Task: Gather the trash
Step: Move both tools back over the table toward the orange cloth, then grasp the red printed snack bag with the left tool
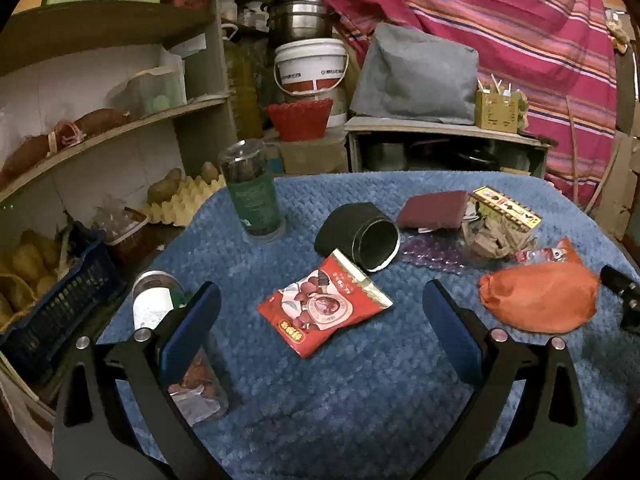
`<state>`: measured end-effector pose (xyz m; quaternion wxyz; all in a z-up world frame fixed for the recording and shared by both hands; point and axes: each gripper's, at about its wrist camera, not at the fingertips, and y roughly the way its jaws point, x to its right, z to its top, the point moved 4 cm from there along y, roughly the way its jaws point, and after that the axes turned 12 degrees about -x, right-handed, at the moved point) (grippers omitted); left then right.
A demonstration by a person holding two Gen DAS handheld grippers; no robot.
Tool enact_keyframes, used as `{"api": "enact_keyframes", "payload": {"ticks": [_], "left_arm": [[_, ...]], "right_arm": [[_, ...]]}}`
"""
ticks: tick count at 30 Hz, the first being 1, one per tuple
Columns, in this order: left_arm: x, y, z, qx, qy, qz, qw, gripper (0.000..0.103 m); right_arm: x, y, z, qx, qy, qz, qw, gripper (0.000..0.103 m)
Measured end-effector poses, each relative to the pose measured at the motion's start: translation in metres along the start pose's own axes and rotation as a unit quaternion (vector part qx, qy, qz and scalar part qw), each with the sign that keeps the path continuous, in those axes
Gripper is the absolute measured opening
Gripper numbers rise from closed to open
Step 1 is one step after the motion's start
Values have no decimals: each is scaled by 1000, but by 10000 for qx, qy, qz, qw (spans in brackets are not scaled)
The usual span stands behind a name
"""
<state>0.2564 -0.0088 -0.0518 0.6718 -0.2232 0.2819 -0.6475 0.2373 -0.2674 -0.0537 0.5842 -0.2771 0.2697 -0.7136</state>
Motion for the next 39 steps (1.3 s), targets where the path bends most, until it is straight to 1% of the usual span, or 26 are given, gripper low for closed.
{"api": "enact_keyframes", "payload": {"ticks": [3, 7, 12, 13, 17, 20, 24, 27, 30, 32, 34, 38, 39], "left_arm": [[1, 6, -1, -131, -19, -145, 9998, 97], [2, 8, -1, -128, 17, -147, 9998, 97], [1, 11, -1, -151, -75, -154, 9997, 97], [1, 12, 0, -179, -80, -181, 9996, 97], [0, 21, -1, -361, -111, -259, 9990, 98], [1, 30, -1, -524, -89, -250, 9983, 98], [7, 43, -2, -754, -4, -310, 9967, 98], [9, 51, 3, -780, 49, -224, 9967, 97], [6, 63, 6, -957, -72, -265, 9950, 97], [1, 74, 5, -1159, -230, -292, 9926, 97], [1, 83, 3, -1361, -285, -287, 9899, 97], [-1, 97, 1, -1682, -350, -440, 9842, 97], [-2, 101, 0, -1767, -380, -499, 9823, 96]], "right_arm": [[5, 4, 1, 3, 66, -48, 10000, 99], [10, 12, 1, -160, 153, 95, 9997, 99], [18, 12, 2, -66, 334, 125, 9993, 99], [20, 13, 2, -109, 366, 133, 9992, 99], [26, 22, -1, -408, 503, 70, 9979, 99], [29, 23, -1, -385, 525, 122, 9978, 99], [31, 22, -1, -308, 443, -32, 9985, 99], [36, 23, 0, -322, 548, -37, 9980, 99], [39, 27, 0, -385, 603, 77, 9974, 99], [40, 30, 0, -415, 593, 94, 9973, 99], [41, 33, 0, -452, 599, 130, 9971, 99], [41, 35, -2, -491, 608, 194, 9968, 99], [40, 36, -2, -492, 593, 198, 9968, 99]]}}
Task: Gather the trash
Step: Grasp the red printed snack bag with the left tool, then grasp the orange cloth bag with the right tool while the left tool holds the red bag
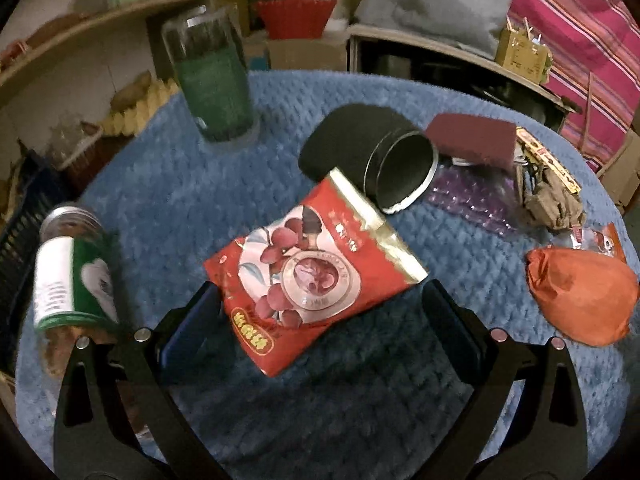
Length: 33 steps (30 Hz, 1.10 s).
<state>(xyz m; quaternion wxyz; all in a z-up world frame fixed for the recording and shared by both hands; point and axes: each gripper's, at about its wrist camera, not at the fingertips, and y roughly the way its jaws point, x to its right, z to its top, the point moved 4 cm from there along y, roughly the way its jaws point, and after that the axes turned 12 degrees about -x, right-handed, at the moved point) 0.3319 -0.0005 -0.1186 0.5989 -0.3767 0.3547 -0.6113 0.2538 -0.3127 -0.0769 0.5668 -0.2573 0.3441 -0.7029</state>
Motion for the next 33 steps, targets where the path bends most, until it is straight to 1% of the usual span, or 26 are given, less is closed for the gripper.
{"api": "enact_keyframes", "payload": {"ticks": [1, 2, 4, 6, 7, 9, 11, 13, 18, 20, 24, 27, 29, 33], "left_arm": [[-2, 3, 1, -80, -30, -80, 9999, 93], [-3, 5, 1, -127, -60, -135, 9998, 88], [-7, 7, 0, -145, -142, -192, 9996, 81], [-8, 5, -1, -103, -157, -237, 9995, 69], [-9, 5, -1, -90, -163, -222, 9996, 65], [-10, 4, -1, -64, -174, -225, 9996, 51], [-9, 3, -2, -47, -177, -258, 9995, 48], [-10, 0, -3, -12, -175, -283, 9994, 43], [-8, -10, -9, 113, -25, -148, 9998, 36], [-7, -16, -12, 165, 72, -33, 9998, 35], [-6, -25, -18, 250, 200, 73, 9995, 34], [-6, -30, -21, 297, 248, 24, 9992, 33], [-3, -34, -24, 319, 280, -20, 9991, 33], [6, -42, -31, 398, 472, -72, 9981, 33]], "right_arm": [[-1, 0, 0, -4, -21, -4, 10000, 99], [-2, 1, -1, -9, -40, -11, 10000, 99], [-4, 1, -1, -15, -67, -28, 10000, 99], [-5, 1, -2, -16, -92, -40, 9999, 99], [-5, 1, -2, -13, -100, -50, 9999, 99], [-7, 0, -2, -1, -121, -71, 9999, 99], [-9, 0, -2, 15, -173, -107, 9998, 99], [-10, -1, -2, 22, -215, -126, 9997, 99], [-11, -2, -2, 33, -259, -135, 9996, 99], [-12, -3, -2, 39, -272, -108, 9996, 99], [-18, -8, -3, 80, -318, -23, 9995, 99], [-27, -14, -5, 134, -381, 78, 9992, 99], [-32, -17, -7, 159, -441, 62, 9989, 99], [-44, -16, -12, 65, -575, 128, 9982, 99]]}}
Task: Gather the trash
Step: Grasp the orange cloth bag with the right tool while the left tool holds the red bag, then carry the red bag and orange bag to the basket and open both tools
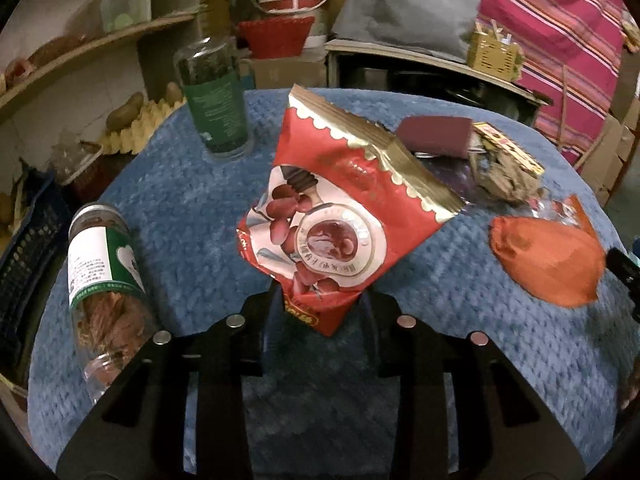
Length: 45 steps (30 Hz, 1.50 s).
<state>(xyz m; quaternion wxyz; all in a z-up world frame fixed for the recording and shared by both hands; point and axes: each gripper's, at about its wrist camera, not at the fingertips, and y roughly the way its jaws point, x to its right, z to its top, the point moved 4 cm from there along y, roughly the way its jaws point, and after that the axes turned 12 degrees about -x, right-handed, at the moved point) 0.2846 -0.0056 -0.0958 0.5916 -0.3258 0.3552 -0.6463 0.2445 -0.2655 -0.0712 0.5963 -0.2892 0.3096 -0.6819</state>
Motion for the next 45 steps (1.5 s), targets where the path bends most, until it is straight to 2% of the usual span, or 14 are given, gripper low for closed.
{"api": "enact_keyframes", "payload": {"ticks": [4, 6, 8, 9, 11, 13, 14, 15, 17, 18, 22, 29, 38, 45], "left_arm": [[7, -10, -3, 107, 171, 30, 9998, 32], [7, -15, -4, 140, 159, -2, 9998, 32], [6, -19, -3, 175, 140, -8, 9997, 32], [5, -21, -3, 183, 132, -14, 9997, 32], [2, -24, -4, 197, 104, -15, 9998, 32], [-1, -28, -5, 225, 97, 0, 9997, 32], [-2, -30, -5, 243, 95, 4, 9997, 32], [-4, -33, -6, 277, 88, 4, 9996, 32], [-7, -37, -6, 323, 80, 1, 9994, 32], [-8, -40, -7, 346, 70, 2, 9994, 32], [-11, -45, -8, 380, 46, 8, 9993, 32], [-6, -58, -11, 485, 71, 11, 9988, 32], [20, -69, -12, 578, 269, -76, 9979, 32], [49, -78, -8, 660, 382, -245, 9968, 32]], "right_arm": [[-10, 7, -3, -166, -139, 24, 9998, 98], [-15, 11, -3, -249, -184, 70, 9995, 93], [-17, 14, -2, -344, -165, 172, 9991, 76], [-18, 17, -2, -410, -131, 290, 9987, 73], [-21, 21, -3, -530, -96, 496, 9973, 50], [-27, 23, -4, -592, -140, 693, 9957, 34], [-29, 22, -5, -592, -169, 741, 9954, 32], [-31, 19, -5, -561, -207, 801, 9950, 24], [-34, 12, -5, -476, -224, 986, 9937, 17], [-34, 9, -5, -436, -214, 1039, 9934, 10], [-31, -8, -4, -225, -237, 1162, 9927, 5], [-20, -37, -5, 57, -301, 1148, 9929, 4], [26, -73, -6, 463, 90, 1328, 9900, 3], [66, -93, -9, 689, 415, 1287, 9884, 3]]}}
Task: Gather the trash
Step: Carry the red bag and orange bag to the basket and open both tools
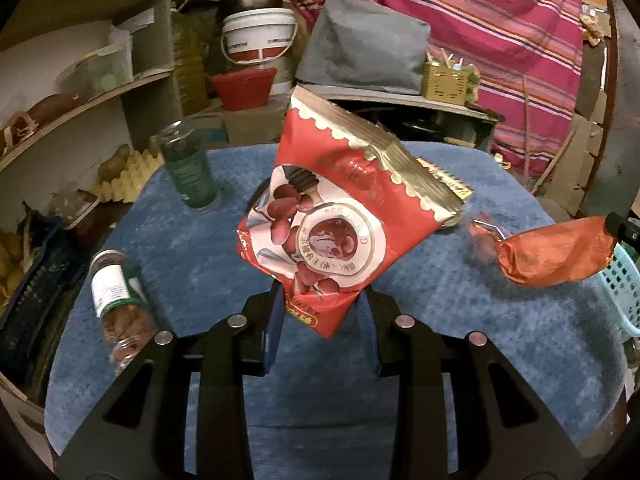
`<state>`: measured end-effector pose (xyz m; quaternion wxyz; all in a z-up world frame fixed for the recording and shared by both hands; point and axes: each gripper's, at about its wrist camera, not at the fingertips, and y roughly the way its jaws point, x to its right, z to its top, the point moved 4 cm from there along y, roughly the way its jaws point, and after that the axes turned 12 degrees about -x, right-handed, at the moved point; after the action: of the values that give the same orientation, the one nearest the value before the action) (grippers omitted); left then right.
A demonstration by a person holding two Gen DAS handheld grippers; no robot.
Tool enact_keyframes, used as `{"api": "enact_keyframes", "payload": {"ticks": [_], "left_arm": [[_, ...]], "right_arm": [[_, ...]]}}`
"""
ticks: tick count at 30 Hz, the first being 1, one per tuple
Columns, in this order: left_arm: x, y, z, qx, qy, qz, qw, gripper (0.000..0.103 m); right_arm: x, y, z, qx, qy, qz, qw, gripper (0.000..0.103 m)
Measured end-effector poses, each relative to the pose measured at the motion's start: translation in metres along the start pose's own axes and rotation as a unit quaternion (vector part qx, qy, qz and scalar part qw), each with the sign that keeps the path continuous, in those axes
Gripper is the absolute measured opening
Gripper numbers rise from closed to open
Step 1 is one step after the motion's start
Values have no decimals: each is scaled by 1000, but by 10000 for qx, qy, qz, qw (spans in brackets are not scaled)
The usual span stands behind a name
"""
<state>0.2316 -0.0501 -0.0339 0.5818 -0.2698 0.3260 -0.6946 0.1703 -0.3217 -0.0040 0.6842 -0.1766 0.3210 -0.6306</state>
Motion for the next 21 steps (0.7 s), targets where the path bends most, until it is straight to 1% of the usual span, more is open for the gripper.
{"api": "enact_keyframes", "payload": {"ticks": [4, 8, 11, 16, 21], "left_arm": [[22, -2, 4, 45, 90, -115, 9999, 32], [43, -3, 6, 66, 213, -191, 9996, 32], [55, -2, 7, 54, 256, -246, 9994, 32], [73, -4, 7, 87, 387, -298, 9988, 32], [81, -3, 6, 71, 447, -346, 9984, 32]], "right_arm": [[25, -11, -2, 29, 163, -170, 9997, 3], [56, -23, -6, 48, 310, -547, 9980, 3], [76, -34, -8, 102, 446, -687, 9966, 3], [101, -51, -13, 200, 593, -812, 9947, 3], [122, -72, -16, 363, 769, -907, 9922, 3]]}}
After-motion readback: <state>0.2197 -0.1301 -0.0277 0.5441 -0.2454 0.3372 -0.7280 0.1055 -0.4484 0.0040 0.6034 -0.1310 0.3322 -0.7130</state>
